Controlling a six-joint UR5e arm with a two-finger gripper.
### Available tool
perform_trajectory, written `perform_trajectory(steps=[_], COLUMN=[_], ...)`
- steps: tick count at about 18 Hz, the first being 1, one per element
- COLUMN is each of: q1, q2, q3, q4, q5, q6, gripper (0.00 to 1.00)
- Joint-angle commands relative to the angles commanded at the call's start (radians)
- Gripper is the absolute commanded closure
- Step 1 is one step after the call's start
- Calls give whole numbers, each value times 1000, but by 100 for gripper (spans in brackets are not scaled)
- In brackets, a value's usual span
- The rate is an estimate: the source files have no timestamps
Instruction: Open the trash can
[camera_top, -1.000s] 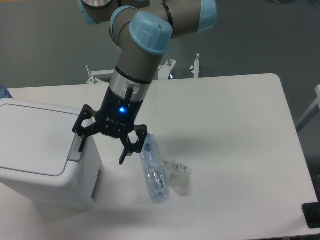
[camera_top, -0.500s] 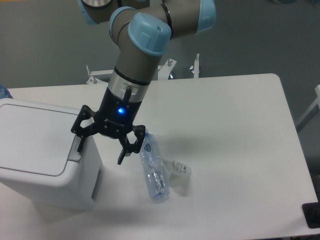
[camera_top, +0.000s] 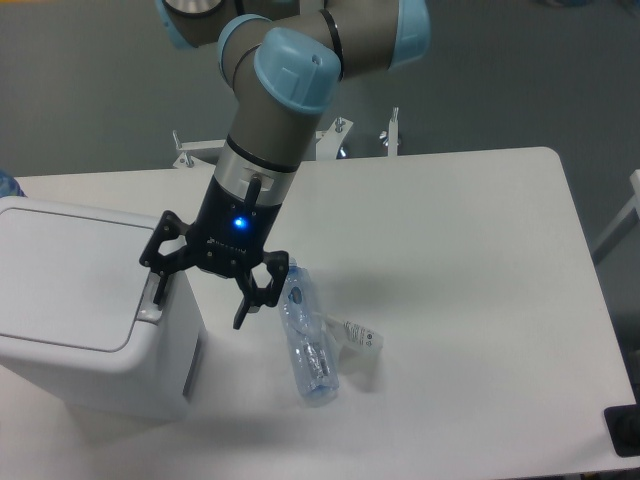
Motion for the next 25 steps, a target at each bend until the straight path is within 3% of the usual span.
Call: perform_trajectory(steps=[16,25], q1=[0,14], q2=[-6,-9], q3=[3,70], q4=[0,18], q5=[0,3], q6=[9,9], gripper=[0,0])
